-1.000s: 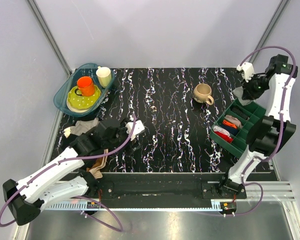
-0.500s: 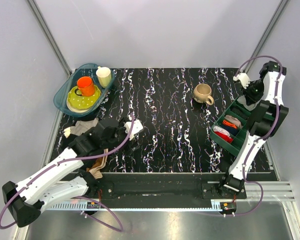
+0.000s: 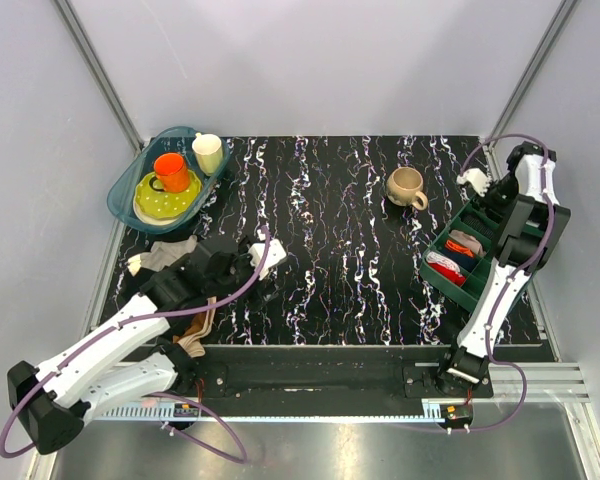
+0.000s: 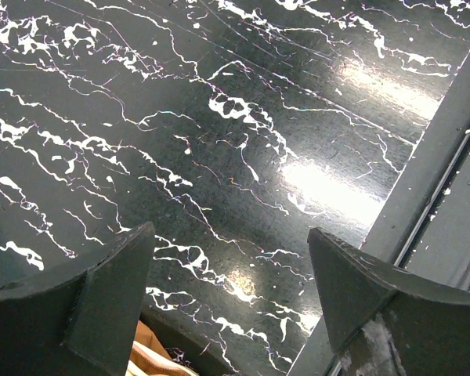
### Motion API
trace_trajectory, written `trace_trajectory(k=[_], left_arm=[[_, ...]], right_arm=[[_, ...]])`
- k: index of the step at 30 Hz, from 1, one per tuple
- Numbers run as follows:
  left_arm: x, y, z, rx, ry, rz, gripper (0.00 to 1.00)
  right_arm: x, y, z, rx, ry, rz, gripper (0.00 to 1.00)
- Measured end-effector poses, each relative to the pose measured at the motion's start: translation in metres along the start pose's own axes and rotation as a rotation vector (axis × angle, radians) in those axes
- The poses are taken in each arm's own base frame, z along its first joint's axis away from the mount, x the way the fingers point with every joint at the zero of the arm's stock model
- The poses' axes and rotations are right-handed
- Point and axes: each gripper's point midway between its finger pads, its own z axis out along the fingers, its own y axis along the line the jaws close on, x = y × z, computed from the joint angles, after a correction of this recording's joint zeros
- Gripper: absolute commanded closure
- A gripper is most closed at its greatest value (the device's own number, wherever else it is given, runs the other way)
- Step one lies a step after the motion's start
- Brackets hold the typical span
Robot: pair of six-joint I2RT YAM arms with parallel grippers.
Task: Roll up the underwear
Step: Place the underwear in the storage box.
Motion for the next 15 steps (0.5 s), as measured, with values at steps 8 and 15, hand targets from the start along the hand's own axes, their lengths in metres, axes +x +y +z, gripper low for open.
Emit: trace_trajectory(k=[8, 15], left_arm=[[0.003, 0.002, 0.002, -0.003, 0.012, -0.008, 0.17], [0.003, 0.004, 0.002, -0.009, 0.012, -0.013, 0.17]], right_arm=[[0.001, 0.008, 0.005, -0.032, 0.004, 0.022, 0.43], [-0.012, -0.002, -0.036, 0.023, -0.033, 0.024, 0.31]])
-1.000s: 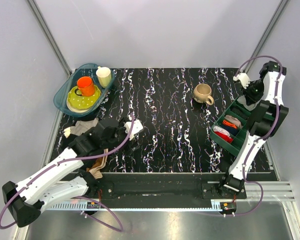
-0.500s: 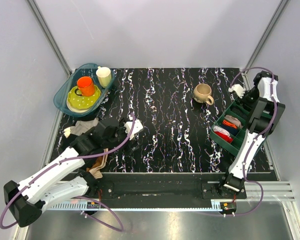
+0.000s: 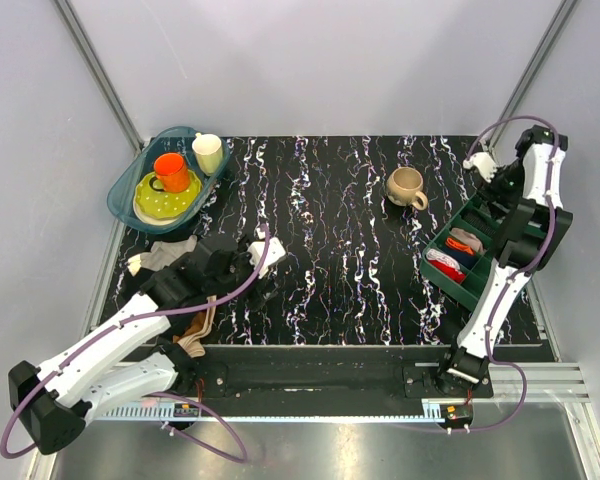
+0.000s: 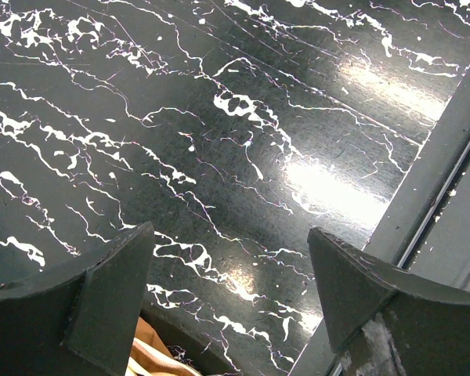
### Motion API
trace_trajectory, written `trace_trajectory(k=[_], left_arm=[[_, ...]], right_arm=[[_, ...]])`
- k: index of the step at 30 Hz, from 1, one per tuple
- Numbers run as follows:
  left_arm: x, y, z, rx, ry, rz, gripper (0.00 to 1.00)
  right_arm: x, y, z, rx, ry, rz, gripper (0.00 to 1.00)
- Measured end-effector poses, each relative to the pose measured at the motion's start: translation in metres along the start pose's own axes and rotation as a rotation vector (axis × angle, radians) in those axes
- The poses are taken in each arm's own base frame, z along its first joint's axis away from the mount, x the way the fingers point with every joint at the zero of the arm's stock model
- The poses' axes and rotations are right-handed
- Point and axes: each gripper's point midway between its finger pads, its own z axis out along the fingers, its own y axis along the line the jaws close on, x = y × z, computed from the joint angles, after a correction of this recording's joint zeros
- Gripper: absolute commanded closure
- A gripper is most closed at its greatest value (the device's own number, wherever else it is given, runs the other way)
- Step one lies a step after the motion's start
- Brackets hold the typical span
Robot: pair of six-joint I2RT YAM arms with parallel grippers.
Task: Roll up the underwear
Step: Place the underwear in the storage box, then reset both arms
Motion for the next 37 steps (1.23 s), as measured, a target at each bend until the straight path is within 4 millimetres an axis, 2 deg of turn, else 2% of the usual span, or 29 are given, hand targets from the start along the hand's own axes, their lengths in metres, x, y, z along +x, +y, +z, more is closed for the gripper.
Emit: trace_trajectory(k=[3, 6, 8, 9, 10, 13, 17, 20, 23, 26, 30, 33, 37], left_arm=[[0.0, 0.001, 0.0, -0.001, 0.001, -0.001, 0.16], [0.0, 0.001, 0.0, -0.004, 0.0, -0.004, 0.1], [0.0, 0.003, 0.0, -0.006, -0.004, -0.013, 0.05], [-0.001, 0.004, -0.001, -0.01, -0.009, -0.019, 0.04], [-0.002, 0.007, -0.001, -0.015, -0.016, -0.03, 0.01], [-0.004, 0.018, -0.004, -0.04, -0.036, -0.091, 0.01], [-0.002, 0.044, -0.011, -0.102, -0.069, -0.224, 0.01], [-0.007, 0.069, -0.022, -0.175, -0.134, -0.356, 0.01], [-0.011, 0.085, -0.035, -0.24, -0.191, -0.489, 0.01], [-0.014, 0.085, -0.042, -0.255, -0.208, -0.587, 0.01], [-0.015, 0.08, -0.052, -0.272, -0.224, -0.683, 0.01], [-0.016, 0.076, -0.068, -0.315, -0.262, -0.729, 0.01], [-0.019, 0.075, -0.095, -0.397, -0.339, -0.751, 0.01]], right_arm=[[-0.007, -0.01, -0.019, 0.044, -0.017, -0.009, 0.31], [-0.019, -0.034, -0.049, 0.16, -0.051, -0.014, 0.28], [-0.03, -0.043, -0.069, 0.226, -0.094, 0.004, 0.18], [-0.035, -0.043, -0.078, 0.245, -0.112, 0.016, 0.01], [-0.041, -0.04, -0.089, 0.26, -0.142, 0.035, 0.0], [-0.066, -0.02, -0.128, 0.284, -0.275, 0.108, 0.0], [-0.105, 0.045, -0.187, 0.273, -0.547, 0.344, 0.0], [-0.13, 0.093, -0.217, 0.242, -0.774, 0.511, 0.0], [-0.142, 0.127, -0.223, 0.23, -0.883, 0.669, 0.0], [-0.152, 0.143, -0.218, 0.23, -0.93, 0.762, 0.0], [-0.139, 0.141, -0.22, 0.345, -0.976, 0.873, 0.0], [-0.131, 0.144, -0.237, 0.422, -1.024, 0.912, 0.0], [-0.13, 0.156, -0.27, 0.484, -1.119, 0.897, 0.0]])
